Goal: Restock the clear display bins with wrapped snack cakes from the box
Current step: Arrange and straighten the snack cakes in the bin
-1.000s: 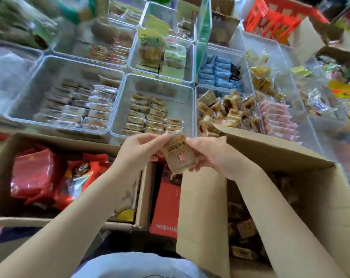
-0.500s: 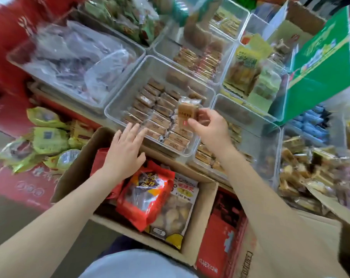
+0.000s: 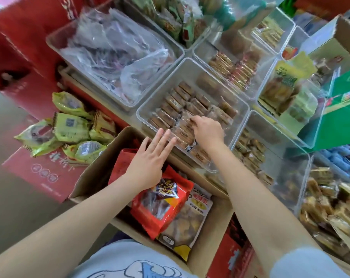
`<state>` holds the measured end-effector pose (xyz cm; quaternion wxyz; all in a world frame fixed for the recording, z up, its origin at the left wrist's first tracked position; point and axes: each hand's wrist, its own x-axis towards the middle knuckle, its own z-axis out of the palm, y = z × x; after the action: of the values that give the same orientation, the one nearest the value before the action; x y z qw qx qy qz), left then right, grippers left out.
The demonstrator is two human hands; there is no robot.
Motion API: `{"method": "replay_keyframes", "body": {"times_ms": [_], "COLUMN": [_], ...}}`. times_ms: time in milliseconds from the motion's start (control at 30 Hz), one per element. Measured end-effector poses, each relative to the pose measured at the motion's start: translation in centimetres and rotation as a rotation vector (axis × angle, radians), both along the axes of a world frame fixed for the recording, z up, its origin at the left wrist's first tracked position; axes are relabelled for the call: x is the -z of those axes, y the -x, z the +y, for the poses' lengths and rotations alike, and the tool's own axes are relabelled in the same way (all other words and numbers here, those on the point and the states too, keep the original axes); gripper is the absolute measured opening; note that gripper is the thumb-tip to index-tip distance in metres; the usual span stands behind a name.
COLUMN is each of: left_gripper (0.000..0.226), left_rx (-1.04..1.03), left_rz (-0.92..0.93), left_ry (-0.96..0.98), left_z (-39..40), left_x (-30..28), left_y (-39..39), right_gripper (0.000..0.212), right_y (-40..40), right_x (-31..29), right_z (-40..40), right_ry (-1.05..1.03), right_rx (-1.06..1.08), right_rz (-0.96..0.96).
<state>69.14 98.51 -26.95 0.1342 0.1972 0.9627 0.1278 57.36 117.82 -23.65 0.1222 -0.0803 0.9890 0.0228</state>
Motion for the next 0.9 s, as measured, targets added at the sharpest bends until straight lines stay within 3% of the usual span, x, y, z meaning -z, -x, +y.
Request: {"method": "replay_keyframes", "body": {"times_ms": [133,300,367,467,600,767,900], "left_gripper": [0.093,0.092,0.092,0.084,0.064,0.049,0.070], "left_rx": [-0.013,-0.014,-0.020,-0.038,0.007,0.231,0.285], "left_rz": [-0.020,-0.054,-0.097,-0.128,-0.138,-0.418,-0.727], "left_ry": [-0.006,-0.009,0.011,-0.018,-0.339,-0.578,-0.703], "left_z": [0.2,0.0,0.1,1.9,9.2,21.7,29.1], "left_x": [-0.5,-1.3,-2.2,-4.2,-6.9,-9.5,-11.2], "left_y": [0.0,0.0,0.1,0.1,-3.1,-12.0,-20.1], "right_gripper": [0.049,0.045,0.044,0.037,0.020,0.018,0.016], "right_y": [-0.4,-3.2,-4.5,-8.1,-16.4,-29.0,-38.4], "right_x": [-0.3,-1.4,-2.8,-6.2,-11.7,-18.1,-19.8], "right_z": [-0.1,-0.2,0.6,3.7,10.1,20.6,27.5], "right_ry": [-0.061,-0.095,0.013,0.335,0.647,0.585,0.492], "right_rx": [-0.020,-0.043,-0.019,0.093,0.206,0.391,0.577], "right_rz": [-0.044,-0.116,-0.145,-0.053,0.188,0.444,0.489]}}
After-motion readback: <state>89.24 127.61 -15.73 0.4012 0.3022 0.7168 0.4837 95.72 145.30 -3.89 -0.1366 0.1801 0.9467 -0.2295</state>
